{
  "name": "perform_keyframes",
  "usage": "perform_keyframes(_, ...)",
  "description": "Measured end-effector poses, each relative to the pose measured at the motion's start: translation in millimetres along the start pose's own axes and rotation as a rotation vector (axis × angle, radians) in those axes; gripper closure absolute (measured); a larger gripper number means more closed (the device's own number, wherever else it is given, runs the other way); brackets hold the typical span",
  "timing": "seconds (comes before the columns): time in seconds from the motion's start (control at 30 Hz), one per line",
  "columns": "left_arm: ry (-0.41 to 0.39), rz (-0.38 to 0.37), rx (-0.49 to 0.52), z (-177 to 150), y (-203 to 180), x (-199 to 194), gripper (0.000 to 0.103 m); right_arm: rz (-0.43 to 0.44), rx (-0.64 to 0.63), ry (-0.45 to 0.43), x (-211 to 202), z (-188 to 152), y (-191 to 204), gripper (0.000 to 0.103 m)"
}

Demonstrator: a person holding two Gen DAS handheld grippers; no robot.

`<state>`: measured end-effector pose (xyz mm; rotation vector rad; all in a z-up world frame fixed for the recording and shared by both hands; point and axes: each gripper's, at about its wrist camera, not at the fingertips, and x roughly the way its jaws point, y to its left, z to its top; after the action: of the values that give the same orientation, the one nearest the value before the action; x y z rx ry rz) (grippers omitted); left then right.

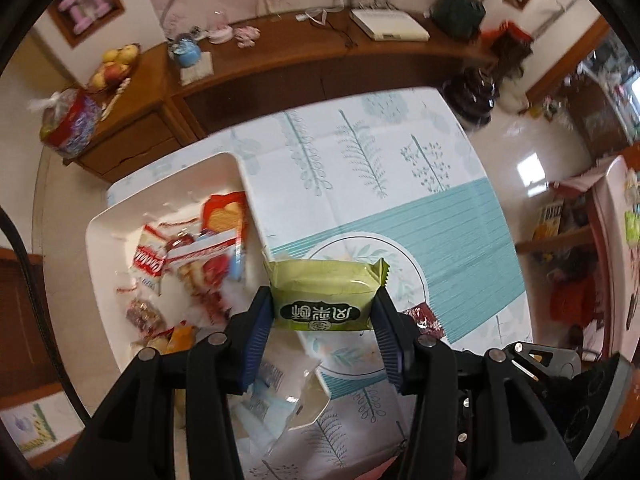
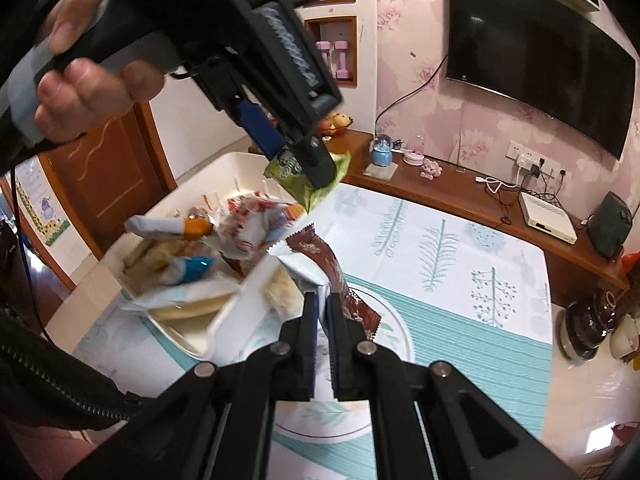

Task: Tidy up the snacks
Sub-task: 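Carry both packets over the tray and open right tool to drop its packet, then open left tool to drop the green packet into the tray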

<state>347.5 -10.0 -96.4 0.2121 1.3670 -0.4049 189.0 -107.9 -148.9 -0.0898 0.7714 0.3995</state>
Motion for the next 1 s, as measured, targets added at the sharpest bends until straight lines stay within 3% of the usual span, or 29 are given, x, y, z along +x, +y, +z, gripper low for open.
perform_keyframes(0.47,-0.166,0.015,-0.209,-88,106,-44,0.055,0.149,-0.001,0.015,10,25,60,0.099)
perform_keyframes(0.73,-0.190,0.010,-0.328,-134,153,-24,0.055,0.145,-0.043,0.065,35,35,94,0.098)
perform_keyframes(1.0,-0.189,-0.034,-0.354,-164,154,7,0.052,0.099,-0.037,0.111,53,41,114,0.098)
